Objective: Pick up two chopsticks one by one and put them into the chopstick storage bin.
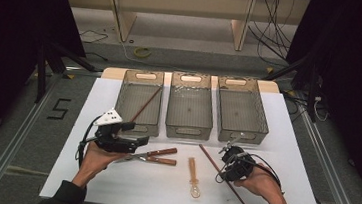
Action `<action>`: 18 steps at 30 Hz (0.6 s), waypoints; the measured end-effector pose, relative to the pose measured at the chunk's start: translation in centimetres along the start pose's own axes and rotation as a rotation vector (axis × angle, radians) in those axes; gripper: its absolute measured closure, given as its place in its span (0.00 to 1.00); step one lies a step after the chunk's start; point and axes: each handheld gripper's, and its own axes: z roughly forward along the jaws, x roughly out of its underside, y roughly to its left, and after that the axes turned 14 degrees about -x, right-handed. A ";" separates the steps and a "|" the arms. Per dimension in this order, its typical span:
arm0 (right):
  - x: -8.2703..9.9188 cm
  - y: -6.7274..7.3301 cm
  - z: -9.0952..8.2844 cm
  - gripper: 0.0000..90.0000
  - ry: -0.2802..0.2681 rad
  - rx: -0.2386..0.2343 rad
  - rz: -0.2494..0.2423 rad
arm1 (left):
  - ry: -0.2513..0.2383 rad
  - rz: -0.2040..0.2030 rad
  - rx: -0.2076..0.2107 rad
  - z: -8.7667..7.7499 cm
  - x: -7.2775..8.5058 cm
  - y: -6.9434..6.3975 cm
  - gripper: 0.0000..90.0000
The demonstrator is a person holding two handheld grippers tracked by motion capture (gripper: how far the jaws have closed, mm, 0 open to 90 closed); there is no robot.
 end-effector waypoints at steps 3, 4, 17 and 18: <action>-0.2 0.0 0.2 0.77 0.017 0.004 -0.005 | -0.008 0.000 0.001 -0.1 0.5 -0.3 0.20; -0.3 0.0 0.3 0.78 0.019 0.006 -0.006 | -0.009 0.000 0.002 -0.2 0.6 -0.4 0.20; -0.6 -0.3 0.8 0.89 0.069 0.017 -0.016 | 0.024 0.025 0.015 0.0 1.6 -1.1 0.19; -0.6 -0.3 0.8 0.89 0.069 0.017 -0.016 | 0.024 0.025 0.015 0.0 1.6 -1.1 0.19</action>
